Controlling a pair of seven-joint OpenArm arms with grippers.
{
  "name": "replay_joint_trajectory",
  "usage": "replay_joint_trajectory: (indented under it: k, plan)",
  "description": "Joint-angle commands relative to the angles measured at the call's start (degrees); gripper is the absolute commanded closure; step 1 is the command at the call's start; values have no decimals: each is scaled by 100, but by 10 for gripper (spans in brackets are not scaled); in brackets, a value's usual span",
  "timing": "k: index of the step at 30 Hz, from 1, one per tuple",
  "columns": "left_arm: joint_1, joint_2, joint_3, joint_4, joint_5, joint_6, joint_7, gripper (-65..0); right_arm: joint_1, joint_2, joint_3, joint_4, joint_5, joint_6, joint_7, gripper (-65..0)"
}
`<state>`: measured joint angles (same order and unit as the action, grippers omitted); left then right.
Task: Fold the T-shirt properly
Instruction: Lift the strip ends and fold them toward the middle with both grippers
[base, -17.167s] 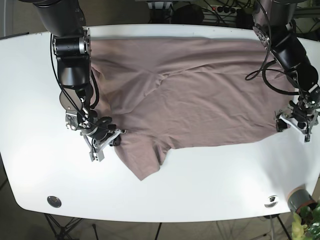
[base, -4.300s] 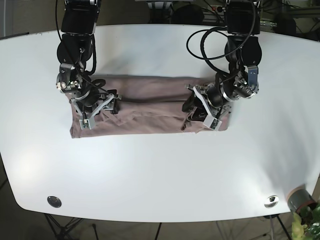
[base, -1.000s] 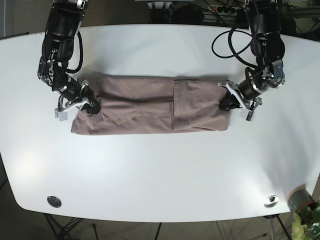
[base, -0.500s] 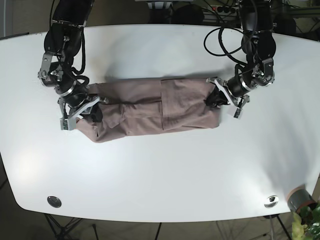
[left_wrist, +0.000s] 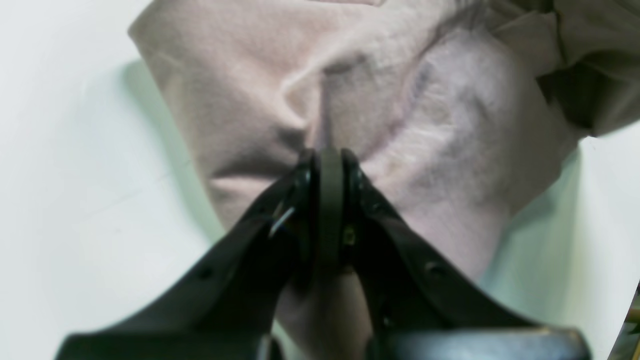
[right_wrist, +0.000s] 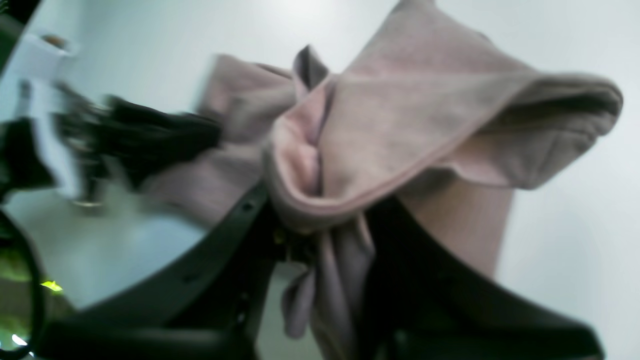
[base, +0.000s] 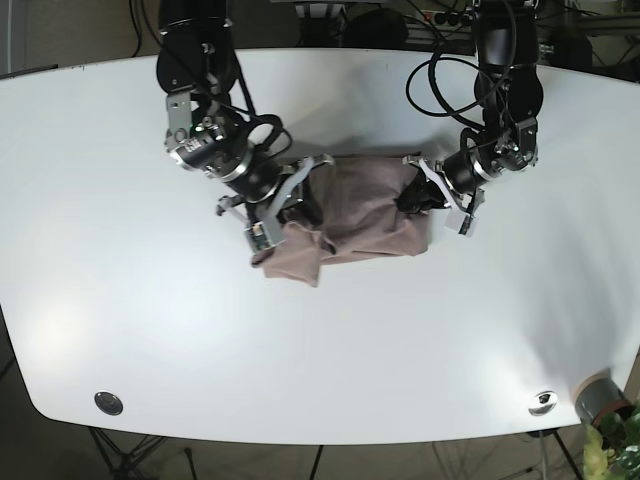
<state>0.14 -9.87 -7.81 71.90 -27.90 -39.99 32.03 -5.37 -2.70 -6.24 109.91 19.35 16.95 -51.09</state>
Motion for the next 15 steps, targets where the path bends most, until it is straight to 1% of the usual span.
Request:
replay_joint_trajectory:
  k: [1, 4, 9, 15]
  plan:
    - [-10, -46, -5, 23, 139, -1, 168, 0, 119, -288, -207, 47, -111, 50, 182, -22]
    - [-10, -46, -5, 32, 139, -1, 177, 0, 251, -447, -497, -164, -401, 50, 349, -22]
    - [-1, -46, -5, 32, 139, -1, 186, 0, 506, -464, -954, -648, -586, 50, 771, -22]
    - [-1, -125, -5, 59, 139, -1, 186, 0, 814, -464, -998, -1167, -595, 50, 841, -25]
